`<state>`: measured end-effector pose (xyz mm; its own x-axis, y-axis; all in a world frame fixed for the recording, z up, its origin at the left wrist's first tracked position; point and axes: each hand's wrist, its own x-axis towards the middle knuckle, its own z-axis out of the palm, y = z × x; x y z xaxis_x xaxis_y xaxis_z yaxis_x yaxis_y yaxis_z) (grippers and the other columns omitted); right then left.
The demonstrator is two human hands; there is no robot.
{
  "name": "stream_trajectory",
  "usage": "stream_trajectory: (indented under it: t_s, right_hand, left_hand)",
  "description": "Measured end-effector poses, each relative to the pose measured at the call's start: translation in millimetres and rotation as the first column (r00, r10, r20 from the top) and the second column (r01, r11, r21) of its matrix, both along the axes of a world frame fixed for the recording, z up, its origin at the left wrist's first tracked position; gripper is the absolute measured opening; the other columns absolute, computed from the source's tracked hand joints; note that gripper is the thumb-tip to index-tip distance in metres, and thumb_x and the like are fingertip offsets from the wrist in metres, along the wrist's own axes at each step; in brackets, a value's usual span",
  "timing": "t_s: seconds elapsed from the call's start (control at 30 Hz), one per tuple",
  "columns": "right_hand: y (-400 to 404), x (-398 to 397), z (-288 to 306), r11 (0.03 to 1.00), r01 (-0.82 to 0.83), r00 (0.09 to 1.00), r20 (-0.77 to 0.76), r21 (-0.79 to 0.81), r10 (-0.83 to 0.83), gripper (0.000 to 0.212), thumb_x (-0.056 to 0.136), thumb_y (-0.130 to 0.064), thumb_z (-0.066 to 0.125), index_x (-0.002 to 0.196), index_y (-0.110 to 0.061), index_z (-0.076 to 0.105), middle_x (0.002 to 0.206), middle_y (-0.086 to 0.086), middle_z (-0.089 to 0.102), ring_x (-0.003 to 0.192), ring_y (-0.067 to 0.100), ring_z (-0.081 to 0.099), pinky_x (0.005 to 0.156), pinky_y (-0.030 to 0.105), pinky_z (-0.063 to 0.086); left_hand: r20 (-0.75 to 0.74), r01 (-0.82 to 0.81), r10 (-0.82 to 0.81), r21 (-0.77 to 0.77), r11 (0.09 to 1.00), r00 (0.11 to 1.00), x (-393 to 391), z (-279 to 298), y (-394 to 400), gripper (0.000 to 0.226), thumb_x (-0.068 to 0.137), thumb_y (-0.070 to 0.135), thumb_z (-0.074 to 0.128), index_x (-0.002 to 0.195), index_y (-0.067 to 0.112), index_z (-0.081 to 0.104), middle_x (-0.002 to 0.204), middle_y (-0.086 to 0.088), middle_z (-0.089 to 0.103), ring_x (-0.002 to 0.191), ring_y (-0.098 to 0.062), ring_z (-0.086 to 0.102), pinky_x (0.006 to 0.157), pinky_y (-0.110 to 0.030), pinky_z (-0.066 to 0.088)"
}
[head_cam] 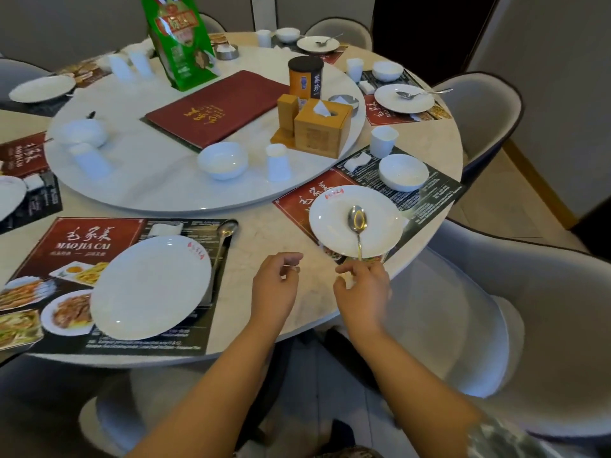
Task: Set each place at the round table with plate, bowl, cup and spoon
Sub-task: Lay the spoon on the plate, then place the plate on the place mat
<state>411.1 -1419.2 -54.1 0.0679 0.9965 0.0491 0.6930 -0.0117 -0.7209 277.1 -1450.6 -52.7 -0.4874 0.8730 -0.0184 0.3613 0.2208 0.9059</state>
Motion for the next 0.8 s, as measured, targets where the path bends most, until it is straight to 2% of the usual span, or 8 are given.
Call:
stream_trajectory:
  t_s: [0.07, 0.13, 0.23, 0.4, 0.57, 0.7, 0.73, 0.8]
  right_hand:
    - [-13, -18, 2, 1.000, -0.004, 0.998, 0.066, 0.027, 0.003, 0.019, 0.079, -0.012, 0.067, 0.094, -0.023, 0.071, 0.107, 0.004, 0.054, 0.109, 0.023, 0.049, 0.088, 0.030, 0.027]
    - [-25, -32, 5, 0.998, 0.010, 0.994, 0.105, 0.065, -0.017, 0.019, 0.080, -0.012, 0.067, 0.096, -0.022, 0.071, 0.108, 0.005, 0.053, 0.112, 0.024, 0.048, 0.093, 0.034, 0.028]
    - [-46, -57, 10, 0.995, 0.039, 0.996, 0.074, 0.089, -0.045, 0.019, 0.081, -0.009, 0.065, 0.095, -0.020, 0.071, 0.105, 0.006, 0.054, 0.111, 0.026, 0.048, 0.096, 0.038, 0.032]
    - [-84, -103, 9, 0.998, -0.020, 0.998, -0.052, 0.056, 0.023, 0.017, 0.083, -0.008, 0.065, 0.093, -0.022, 0.069, 0.103, 0.003, 0.056, 0.102, 0.022, 0.053, 0.089, 0.030, 0.043]
    - [-109, -143, 7, 0.994, -0.103, 0.989, -0.112, -0.020, 0.100, 0.015, 0.088, -0.009, 0.062, 0.095, -0.021, 0.068, 0.106, -0.001, 0.057, 0.102, 0.013, 0.054, 0.083, 0.018, 0.040]
    - [-113, -168, 5, 0.981, -0.171, 0.976, -0.148, -0.090, 0.157, 0.015, 0.089, -0.010, 0.060, 0.095, -0.022, 0.066, 0.102, -0.003, 0.057, 0.088, 0.007, 0.054, 0.070, 0.006, 0.035]
    - [-112, -174, 4, 0.977, -0.181, 0.972, -0.168, -0.109, 0.162, 0.015, 0.089, -0.010, 0.060, 0.095, -0.023, 0.065, 0.102, -0.003, 0.058, 0.086, 0.007, 0.054, 0.069, 0.006, 0.037]
    - [-110, -186, 1, 0.971, -0.186, 0.964, -0.220, -0.151, 0.151, 0.014, 0.089, -0.012, 0.061, 0.096, -0.025, 0.062, 0.100, -0.002, 0.061, 0.085, 0.009, 0.058, 0.072, 0.015, 0.047]
  left_hand:
    - [0.022, 0.003, -0.003, 0.016, 1.000, 1.000, -16, 1, -18, 0.037, 0.091, 0.000, 0.047, 0.100, 0.031, 0.064, 0.108, 0.008, 0.065, 0.099, -0.009, 0.064, 0.084, -0.020, 0.051]
    - [0.033, 0.023, -0.024, 0.019, 1.000, 0.999, -32, 3, -36, 0.035, 0.092, 0.001, 0.047, 0.100, 0.031, 0.064, 0.107, 0.008, 0.065, 0.099, -0.010, 0.064, 0.086, -0.025, 0.053]
    - [0.010, 0.050, -0.050, 0.027, 0.998, 0.999, -59, 7, -57, 0.032, 0.093, 0.004, 0.048, 0.100, 0.031, 0.064, 0.104, 0.010, 0.065, 0.097, -0.007, 0.064, 0.088, -0.029, 0.054]
    - [0.003, 0.054, -0.054, -0.005, 0.999, 0.999, -101, 16, -87, 0.027, 0.097, 0.011, 0.049, 0.103, 0.034, 0.062, 0.105, 0.013, 0.064, 0.097, -0.002, 0.062, 0.090, -0.023, 0.050]
    - [-0.034, 0.007, -0.008, -0.028, 1.000, 0.999, -146, 18, -111, 0.024, 0.097, 0.014, 0.051, 0.102, 0.035, 0.061, 0.107, 0.017, 0.058, 0.104, -0.004, 0.055, 0.094, -0.022, 0.042]
    - [-0.099, -0.095, 0.091, -0.033, 0.995, 0.991, -172, 15, -117, 0.021, 0.096, 0.015, 0.053, 0.104, 0.030, 0.064, 0.114, 0.012, 0.058, 0.112, -0.009, 0.049, 0.095, -0.024, 0.038]
    - [-0.125, -0.125, 0.119, -0.040, 0.991, 0.985, -179, 13, -118, 0.021, 0.096, 0.014, 0.053, 0.107, 0.028, 0.065, 0.119, 0.009, 0.058, 0.115, -0.012, 0.049, 0.096, -0.023, 0.037]
    - [-0.178, -0.181, 0.168, -0.056, 0.982, 0.970, -195, 10, -120, 0.024, 0.095, 0.012, 0.054, 0.110, 0.024, 0.066, 0.127, 0.002, 0.057, 0.121, -0.016, 0.049, 0.097, -0.022, 0.033]
